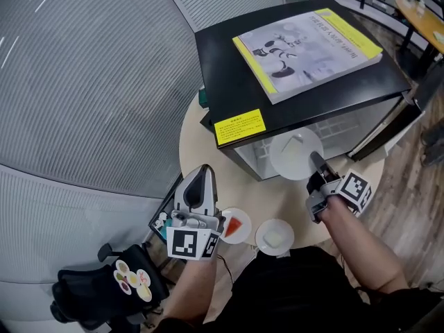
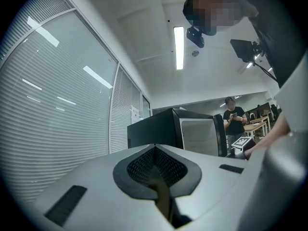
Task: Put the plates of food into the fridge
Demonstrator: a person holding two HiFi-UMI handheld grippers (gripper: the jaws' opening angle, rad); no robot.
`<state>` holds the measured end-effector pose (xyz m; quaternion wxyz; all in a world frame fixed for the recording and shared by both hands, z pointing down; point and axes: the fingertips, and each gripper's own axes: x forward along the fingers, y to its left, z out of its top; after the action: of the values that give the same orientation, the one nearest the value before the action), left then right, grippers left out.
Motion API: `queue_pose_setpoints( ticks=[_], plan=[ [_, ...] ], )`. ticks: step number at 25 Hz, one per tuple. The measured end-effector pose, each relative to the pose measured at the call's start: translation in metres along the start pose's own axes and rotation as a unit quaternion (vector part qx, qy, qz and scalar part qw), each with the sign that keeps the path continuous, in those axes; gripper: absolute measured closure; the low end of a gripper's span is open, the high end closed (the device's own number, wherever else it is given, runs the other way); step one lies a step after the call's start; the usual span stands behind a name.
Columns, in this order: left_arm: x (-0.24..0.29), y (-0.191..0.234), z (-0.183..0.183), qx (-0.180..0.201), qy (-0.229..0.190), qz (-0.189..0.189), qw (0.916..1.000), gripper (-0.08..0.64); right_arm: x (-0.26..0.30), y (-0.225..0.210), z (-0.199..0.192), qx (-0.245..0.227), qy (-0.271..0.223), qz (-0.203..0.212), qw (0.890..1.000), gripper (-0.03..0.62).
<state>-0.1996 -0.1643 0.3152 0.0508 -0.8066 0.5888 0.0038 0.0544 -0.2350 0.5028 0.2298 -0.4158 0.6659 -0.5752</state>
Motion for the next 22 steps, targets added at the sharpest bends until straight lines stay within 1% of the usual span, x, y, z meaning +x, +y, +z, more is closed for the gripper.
queue_pose_setpoints(
  ticks=[12, 15, 18, 22],
  plan=[
    [-0.010, 0.030, 0.003, 0.003, -0.002, -0.006, 1.0000, 0.558, 0.022, 0.008, -0.011, 0.001, -0.023, -0.024, 0.999, 0.566],
    [-0.011, 0.039, 0.001, 0.001, 0.000, -0.004, 1.0000, 0.558, 0.030, 0.011, -0.009, -0.014, -0.025, -0.030, 0.999, 0.566],
    [-0.013, 0.051, 0.000, -0.001, 0.001, 0.004, 1.0000, 0.558, 0.038, 0.014, -0.008, -0.019, -0.024, -0.038, 0.999, 0.566],
    [-0.015, 0.066, 0.001, -0.004, 0.000, 0.013, 0.9999, 0.558, 0.050, 0.023, -0.006, -0.047, -0.018, -0.050, 0.997, 0.566]
  ],
)
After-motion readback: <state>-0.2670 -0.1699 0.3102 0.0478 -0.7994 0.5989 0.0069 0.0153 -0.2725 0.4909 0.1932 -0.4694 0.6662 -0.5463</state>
